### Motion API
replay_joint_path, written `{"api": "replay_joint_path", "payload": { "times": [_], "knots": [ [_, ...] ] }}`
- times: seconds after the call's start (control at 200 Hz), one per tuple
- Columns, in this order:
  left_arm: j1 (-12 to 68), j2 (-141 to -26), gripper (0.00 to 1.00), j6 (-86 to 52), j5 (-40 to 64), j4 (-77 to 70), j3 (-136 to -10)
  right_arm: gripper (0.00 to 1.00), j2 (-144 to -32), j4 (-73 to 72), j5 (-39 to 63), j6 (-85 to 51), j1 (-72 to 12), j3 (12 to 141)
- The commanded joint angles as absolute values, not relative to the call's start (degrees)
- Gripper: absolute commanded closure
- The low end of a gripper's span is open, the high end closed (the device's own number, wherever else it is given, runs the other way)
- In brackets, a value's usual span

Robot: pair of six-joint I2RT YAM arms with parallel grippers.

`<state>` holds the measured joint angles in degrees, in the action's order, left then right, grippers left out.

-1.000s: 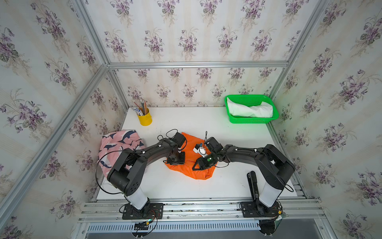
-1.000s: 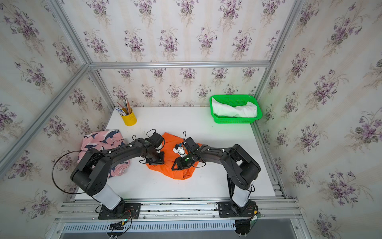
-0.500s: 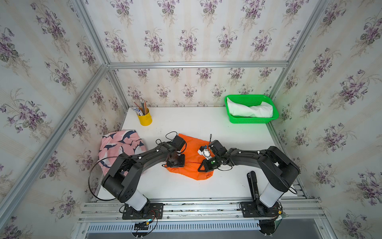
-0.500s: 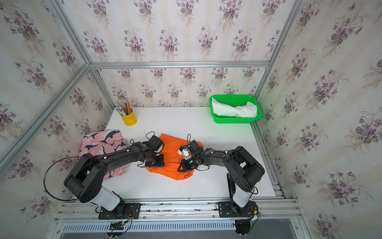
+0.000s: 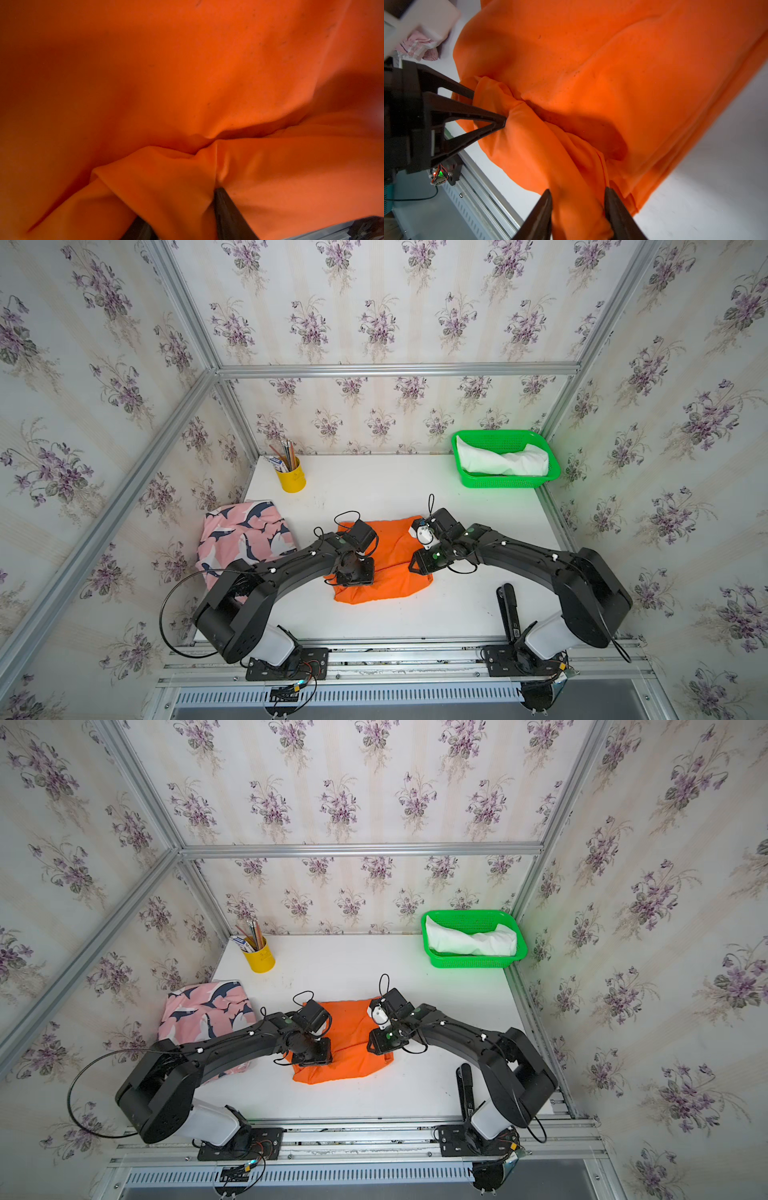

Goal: Roll up the shorts
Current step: Roll the shorts at the center of the board.

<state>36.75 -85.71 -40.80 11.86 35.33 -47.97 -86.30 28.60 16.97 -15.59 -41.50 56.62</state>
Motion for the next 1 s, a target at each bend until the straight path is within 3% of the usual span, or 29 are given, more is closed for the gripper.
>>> {"api": "replay_joint_path", "payload": {
  "times": [0.0, 0.365, 0.66, 0.994],
  "knots": [
    [37.25, -86.14, 0.56, -42.08, 10.72, 38.33, -48.20, 0.57, -84.05, 33.27, 15.49, -15.08, -42.50, 58.69],
    [38.50, -86.66, 0.55, -42.72, 9.49, 40.41, -50.87, 0.69, -94.54, 21.49, 29.48, -15.63, -47.81, 60.90],
    [38.50, -84.04, 0.46, -40.99, 3.73, 47.12, -53.87, 0.78, -101.70, 13.82, 24.26, -17.16, -47.22, 52.42],
    [40.33, -75.58, 0.41, -41.32, -0.35, 55.99, -61.32, 0.79, -101.12, 9.46, 22.98, -20.94, -46.81, 46.04]
  ]
}}
